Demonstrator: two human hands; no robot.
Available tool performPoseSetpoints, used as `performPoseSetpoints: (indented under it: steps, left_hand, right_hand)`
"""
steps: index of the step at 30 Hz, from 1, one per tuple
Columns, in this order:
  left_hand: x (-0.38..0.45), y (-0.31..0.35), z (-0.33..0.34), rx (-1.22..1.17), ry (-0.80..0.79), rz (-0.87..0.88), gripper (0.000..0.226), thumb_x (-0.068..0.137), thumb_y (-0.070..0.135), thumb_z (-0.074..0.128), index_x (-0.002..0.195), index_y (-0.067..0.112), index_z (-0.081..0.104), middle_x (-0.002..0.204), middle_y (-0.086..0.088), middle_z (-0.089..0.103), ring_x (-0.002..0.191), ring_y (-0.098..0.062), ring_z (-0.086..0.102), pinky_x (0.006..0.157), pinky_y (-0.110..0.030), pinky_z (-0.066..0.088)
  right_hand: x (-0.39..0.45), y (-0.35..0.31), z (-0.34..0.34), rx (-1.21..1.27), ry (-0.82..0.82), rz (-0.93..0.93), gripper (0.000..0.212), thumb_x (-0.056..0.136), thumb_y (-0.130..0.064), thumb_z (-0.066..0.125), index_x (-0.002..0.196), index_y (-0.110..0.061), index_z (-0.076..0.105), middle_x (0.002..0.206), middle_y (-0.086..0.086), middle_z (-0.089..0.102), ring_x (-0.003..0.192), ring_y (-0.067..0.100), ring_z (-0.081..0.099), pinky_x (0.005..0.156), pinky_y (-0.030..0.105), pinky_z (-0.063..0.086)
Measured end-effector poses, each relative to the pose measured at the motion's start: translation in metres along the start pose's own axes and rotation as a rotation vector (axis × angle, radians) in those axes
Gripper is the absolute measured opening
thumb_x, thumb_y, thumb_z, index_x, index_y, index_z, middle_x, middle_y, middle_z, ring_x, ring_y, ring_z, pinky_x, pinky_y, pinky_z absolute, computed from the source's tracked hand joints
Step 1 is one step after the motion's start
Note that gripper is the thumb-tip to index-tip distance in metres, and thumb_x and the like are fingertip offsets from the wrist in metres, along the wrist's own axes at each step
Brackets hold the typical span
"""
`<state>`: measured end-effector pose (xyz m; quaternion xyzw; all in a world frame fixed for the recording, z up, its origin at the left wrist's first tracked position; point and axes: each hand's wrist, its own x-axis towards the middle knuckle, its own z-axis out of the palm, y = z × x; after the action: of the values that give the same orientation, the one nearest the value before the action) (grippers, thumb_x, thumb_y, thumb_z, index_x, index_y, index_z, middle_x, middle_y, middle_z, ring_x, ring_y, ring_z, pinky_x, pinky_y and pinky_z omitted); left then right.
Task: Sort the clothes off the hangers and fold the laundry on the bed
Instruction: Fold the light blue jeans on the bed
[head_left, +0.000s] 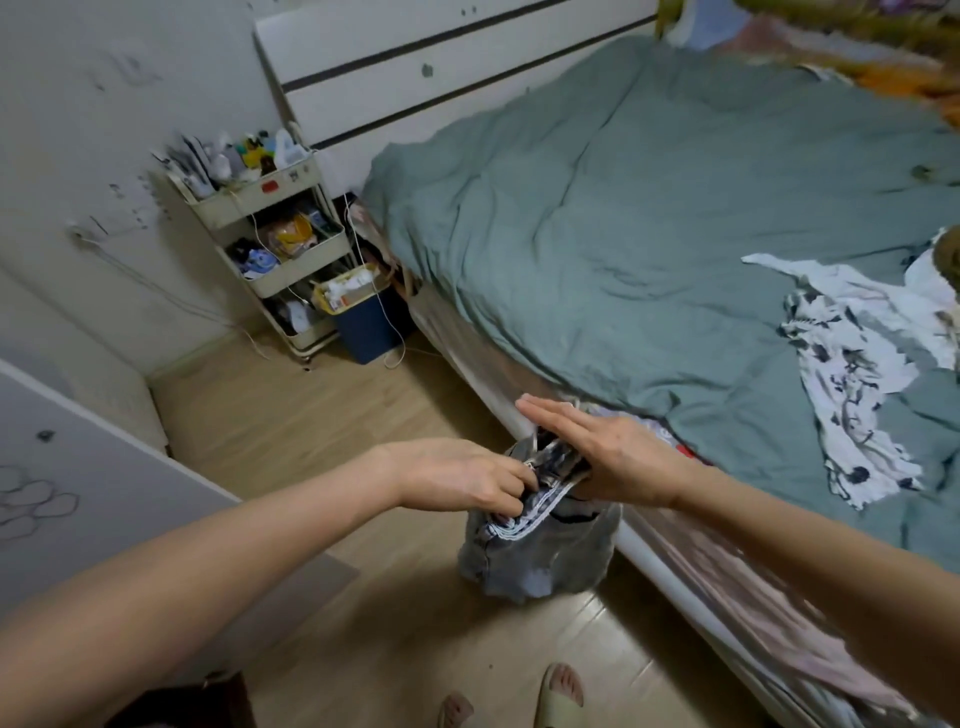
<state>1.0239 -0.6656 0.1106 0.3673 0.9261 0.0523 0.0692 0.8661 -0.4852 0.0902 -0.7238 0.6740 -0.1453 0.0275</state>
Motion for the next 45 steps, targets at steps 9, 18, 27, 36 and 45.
performPoseSetpoints:
  steps: [9, 18, 27, 36, 45]
  left_hand:
    - [-0.012, -0.002, -0.020, 0.007, 0.496, -0.331, 0.015, 0.089, -0.001, 0.050, 0.087, 0.007, 0.063, 0.122, -0.008, 0.058, 0.125, -0.021, 0.046, 0.102, -0.034, 0.043]
    - [0.008, -0.010, -0.024, -0.844, 0.817, -1.027, 0.068, 0.065, 0.039, 0.087, 0.125, 0.024, 0.059, 0.121, 0.012, 0.065, 0.109, 0.005, 0.059, 0.098, -0.026, 0.046]
    - [0.014, -0.034, -0.062, -1.021, 1.002, -0.845, 0.031, 0.080, 0.003, 0.073, 0.102, 0.023, 0.067, 0.099, 0.014, 0.072, 0.095, 0.000, 0.066, 0.086, -0.016, 0.048]
    - [0.029, -0.043, -0.074, -1.228, 1.178, -0.805, 0.029, 0.077, -0.009, 0.070, 0.096, 0.012, 0.068, 0.087, 0.004, 0.075, 0.082, -0.008, 0.069, 0.073, -0.019, 0.053]
    - [0.023, -0.050, -0.074, -1.234, 1.224, -0.793, 0.043, 0.066, 0.008, 0.080, 0.107, 0.003, 0.067, 0.104, -0.013, 0.072, 0.096, -0.023, 0.069, 0.084, -0.032, 0.055]
  right_hand:
    - [0.022, 0.005, -0.033, -0.216, 0.110, -0.040, 0.029, 0.065, -0.048, 0.059, 0.070, -0.020, 0.051, 0.065, -0.005, 0.056, 0.053, 0.021, 0.055, 0.047, 0.024, 0.036]
    - [0.040, 0.003, -0.061, -0.104, 0.367, 0.196, 0.027, 0.070, -0.042, 0.068, 0.063, -0.019, 0.055, 0.054, 0.000, 0.058, 0.052, 0.028, 0.058, 0.049, 0.020, 0.025]
    - [0.016, 0.014, -0.108, 0.058, 0.279, 0.127, 0.050, 0.081, -0.047, 0.066, 0.110, -0.009, 0.052, 0.110, 0.005, 0.057, 0.103, 0.026, 0.055, 0.085, 0.040, 0.047]
    - [0.002, 0.008, -0.102, -0.243, 0.443, 0.026, 0.019, 0.086, -0.030, 0.066, 0.082, -0.011, 0.062, 0.112, 0.013, 0.052, 0.097, 0.031, 0.053, 0.075, 0.035, 0.049]
    - [0.010, 0.016, -0.108, -0.208, 0.355, 0.148, 0.024, 0.076, -0.038, 0.071, 0.073, -0.017, 0.061, 0.084, 0.002, 0.060, 0.094, 0.028, 0.061, 0.072, 0.034, 0.051]
